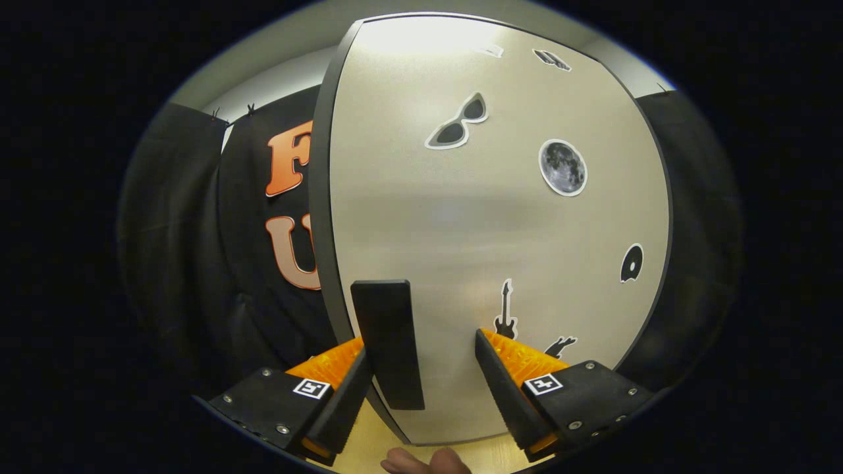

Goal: Open the shoe cabinet door, grab the shoes and put them into the shoe cabinet, then close the shoe cabinet door.

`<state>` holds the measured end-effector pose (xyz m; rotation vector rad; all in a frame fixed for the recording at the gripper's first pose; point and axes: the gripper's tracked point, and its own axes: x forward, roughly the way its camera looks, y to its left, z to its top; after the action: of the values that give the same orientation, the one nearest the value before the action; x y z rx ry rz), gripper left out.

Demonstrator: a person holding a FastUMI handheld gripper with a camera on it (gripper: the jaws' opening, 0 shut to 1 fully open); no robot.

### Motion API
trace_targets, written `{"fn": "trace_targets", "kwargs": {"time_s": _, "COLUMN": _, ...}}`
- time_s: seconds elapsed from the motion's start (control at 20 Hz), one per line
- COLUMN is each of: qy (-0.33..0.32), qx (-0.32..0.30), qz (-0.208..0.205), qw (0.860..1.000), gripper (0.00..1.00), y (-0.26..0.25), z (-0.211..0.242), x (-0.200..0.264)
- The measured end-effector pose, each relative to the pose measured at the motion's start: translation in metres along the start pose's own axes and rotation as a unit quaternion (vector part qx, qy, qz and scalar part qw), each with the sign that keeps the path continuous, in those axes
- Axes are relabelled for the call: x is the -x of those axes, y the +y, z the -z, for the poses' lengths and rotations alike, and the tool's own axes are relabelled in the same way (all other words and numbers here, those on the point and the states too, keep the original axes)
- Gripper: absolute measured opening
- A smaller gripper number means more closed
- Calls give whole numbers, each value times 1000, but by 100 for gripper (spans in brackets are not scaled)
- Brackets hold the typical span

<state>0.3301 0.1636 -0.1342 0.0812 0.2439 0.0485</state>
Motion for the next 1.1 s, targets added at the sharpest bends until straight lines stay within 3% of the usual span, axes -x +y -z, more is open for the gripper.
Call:
{"fn": "trace_targets", "kwargs": {"time_s": 0.45, "qy": -14, "qx": 3, "qz": 6, "qw": 1000, "gripper": 93, "y": -3, "z": -4, "x": -7}}
{"fn": "trace_targets", "kwargs": {"time_s": 0.6, "qy": 18, "qx": -7, "qz": -5, "qw": 1000, "gripper": 91, "y": 1, "z": 2, "x": -2}}
{"fn": "trace_targets", "kwargs": {"time_s": 0.7, "qy": 10, "qx": -24, "qz": -13, "qw": 1000, "gripper": 91, "y": 7, "z": -4, "x": 13}}
{"fn": "trace_targets", "kwargs": {"time_s": 1.1, "qy": -8, "qx": 6, "qz": -4, "qw": 1000, "gripper": 92, "y": 13, "z": -17, "x": 92}}
